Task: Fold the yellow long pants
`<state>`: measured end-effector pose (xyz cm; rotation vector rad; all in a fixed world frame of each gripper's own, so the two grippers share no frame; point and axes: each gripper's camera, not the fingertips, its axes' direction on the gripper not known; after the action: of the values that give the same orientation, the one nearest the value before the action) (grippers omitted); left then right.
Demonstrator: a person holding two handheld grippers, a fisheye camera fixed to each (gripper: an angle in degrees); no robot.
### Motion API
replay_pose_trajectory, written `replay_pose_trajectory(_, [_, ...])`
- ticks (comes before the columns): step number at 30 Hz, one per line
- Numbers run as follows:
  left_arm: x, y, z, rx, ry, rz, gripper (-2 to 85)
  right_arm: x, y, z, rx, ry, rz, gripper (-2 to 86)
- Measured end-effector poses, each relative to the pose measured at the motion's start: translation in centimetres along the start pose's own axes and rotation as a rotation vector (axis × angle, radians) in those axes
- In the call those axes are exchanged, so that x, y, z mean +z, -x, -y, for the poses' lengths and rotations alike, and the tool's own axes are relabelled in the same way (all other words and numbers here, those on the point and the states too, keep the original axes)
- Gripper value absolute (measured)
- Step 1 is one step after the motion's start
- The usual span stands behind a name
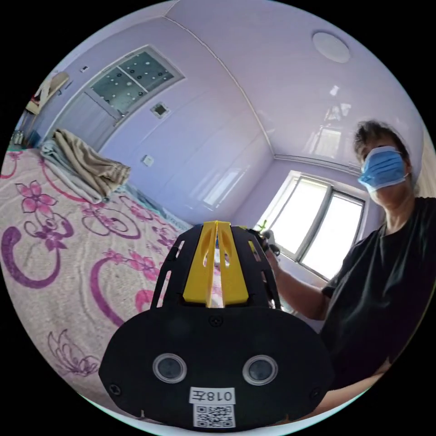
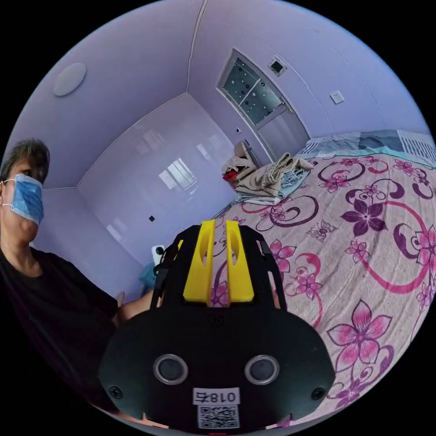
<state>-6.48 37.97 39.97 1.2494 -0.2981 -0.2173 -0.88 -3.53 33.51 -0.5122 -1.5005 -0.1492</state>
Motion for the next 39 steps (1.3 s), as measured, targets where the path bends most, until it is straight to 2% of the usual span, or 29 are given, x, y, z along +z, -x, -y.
replay_pose_trajectory(1, [-1.5, 1.5, -0.7, 0.001, 0.009, 0.076, -1.0, 1.6, 0.2, 1.2, 0.007, 0.003, -0.008, 5.2])
replay_pose_trajectory(6, [-5.7, 4.7, -2.8, 0.025, 0.034, 0.193, -1.0, 15.9, -2.9, 11.3, 0.211, 0.029, -0.041, 9.1])
replay_pose_trajectory(9, [-7.2, 5.1, -1.2, 0.088, 0.036, 0.139, -1.0, 22.5, -7.3, 14.9, 0.416, 0.037, -0.025, 12.9])
replay_pose_trajectory(12, [-9.0, 5.9, -0.5, 0.100, 0.020, 0.119, -1.0, 27.3, -10.2, 17.2, 0.530, 0.054, -0.059, 15.1])
replay_pose_trajectory(14, [-10.2, 6.5, -0.3, 0.084, 0.002, 0.107, -1.0, 28.9, -11.1, 18.0, 0.579, 0.034, -0.111, 15.7])
replay_pose_trajectory(19, [-13.0, 6.6, 0.7, 0.072, -0.027, 0.082, -1.0, 31.0, -10.5, 20.1, 0.606, -0.036, -0.077, 15.1])
replay_pose_trajectory(22, [-13.8, 6.0, 1.2, 0.070, -0.026, 0.075, -1.0, 32.0, -9.7, 21.5, 0.599, -0.015, -0.132, 10.8])
replay_pose_trajectory(23, [-13.9, 5.8, 1.3, 0.076, -0.021, 0.079, -1.0, 32.2, -9.4, 21.8, 0.615, -0.004, -0.146, 6.7])
replay_pose_trajectory(31, [-13.3, 2.4, 3.1, 0.118, 0.024, 0.140, -1.0, 26.1, -1.5, 21.7, 0.437, -0.040, -0.156, 3.7])
replay_pose_trajectory(36, [-11.7, -4.5, 4.9, 0.248, 0.083, 0.137, -0.9, 12.4, 5.1, 17.0, 0.334, -0.150, -0.050, 3.3])
replay_pose_trajectory(39, [-11.7, -9.8, 6.4, 0.239, 0.029, 0.093, -0.9, 2.5, 8.9, 12.7, 0.263, -0.191, -0.012, 3.4])
